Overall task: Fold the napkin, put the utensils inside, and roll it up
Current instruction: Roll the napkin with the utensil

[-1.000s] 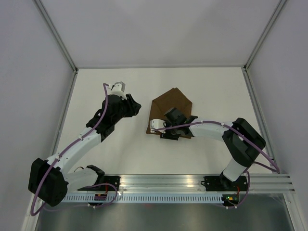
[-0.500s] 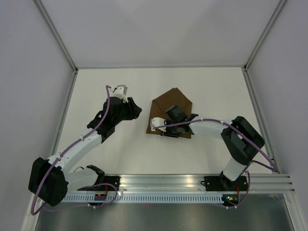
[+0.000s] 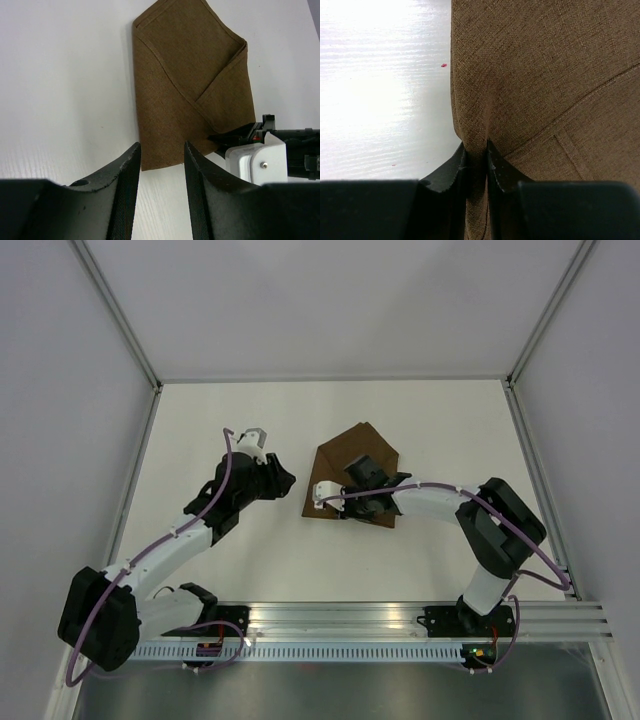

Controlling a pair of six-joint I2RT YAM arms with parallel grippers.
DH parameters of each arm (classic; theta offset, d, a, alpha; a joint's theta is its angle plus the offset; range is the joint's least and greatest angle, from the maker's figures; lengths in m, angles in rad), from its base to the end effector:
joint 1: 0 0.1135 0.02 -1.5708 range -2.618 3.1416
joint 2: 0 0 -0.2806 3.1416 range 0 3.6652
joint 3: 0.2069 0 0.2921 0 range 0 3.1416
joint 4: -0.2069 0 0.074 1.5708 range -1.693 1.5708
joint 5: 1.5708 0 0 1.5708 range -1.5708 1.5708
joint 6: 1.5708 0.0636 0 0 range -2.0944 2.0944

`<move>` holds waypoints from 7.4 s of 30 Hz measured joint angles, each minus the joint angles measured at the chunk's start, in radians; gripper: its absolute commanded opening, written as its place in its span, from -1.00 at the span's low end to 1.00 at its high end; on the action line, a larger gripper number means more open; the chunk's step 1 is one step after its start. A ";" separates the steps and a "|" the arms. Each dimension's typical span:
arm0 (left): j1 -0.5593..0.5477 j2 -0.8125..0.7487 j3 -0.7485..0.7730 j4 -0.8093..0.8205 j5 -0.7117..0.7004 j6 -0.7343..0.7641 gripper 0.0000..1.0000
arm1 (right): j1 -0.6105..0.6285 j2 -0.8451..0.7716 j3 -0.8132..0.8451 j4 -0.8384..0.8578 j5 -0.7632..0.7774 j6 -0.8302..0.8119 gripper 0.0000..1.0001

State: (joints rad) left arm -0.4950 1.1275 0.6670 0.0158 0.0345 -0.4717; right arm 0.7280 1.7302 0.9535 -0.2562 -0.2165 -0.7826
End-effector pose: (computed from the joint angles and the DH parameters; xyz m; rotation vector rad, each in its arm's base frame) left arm 0.2687 -0.1476 0.2345 0.0468 2.0754 -0.6407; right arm 0.2748 0.2632 0.1161 -1.8297 1.8303 0.2616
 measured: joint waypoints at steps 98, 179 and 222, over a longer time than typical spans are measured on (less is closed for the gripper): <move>-0.701 0.707 -0.014 0.712 -0.189 1.120 -0.18 | -0.344 0.379 0.345 -0.852 -0.651 -0.148 -0.99; -0.290 1.129 0.815 -0.449 0.979 0.519 -0.95 | -0.418 -0.633 -0.370 -0.207 -0.384 -0.083 -0.05; -0.246 1.218 0.890 -0.562 1.088 0.454 -0.95 | -0.029 -0.502 -0.501 0.114 -0.109 -0.107 -0.03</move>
State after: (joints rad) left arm -0.7406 2.3451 1.5570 -0.5457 1.1221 -0.0174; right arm 0.6987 1.2285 0.4522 -0.1425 -0.3256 -0.8894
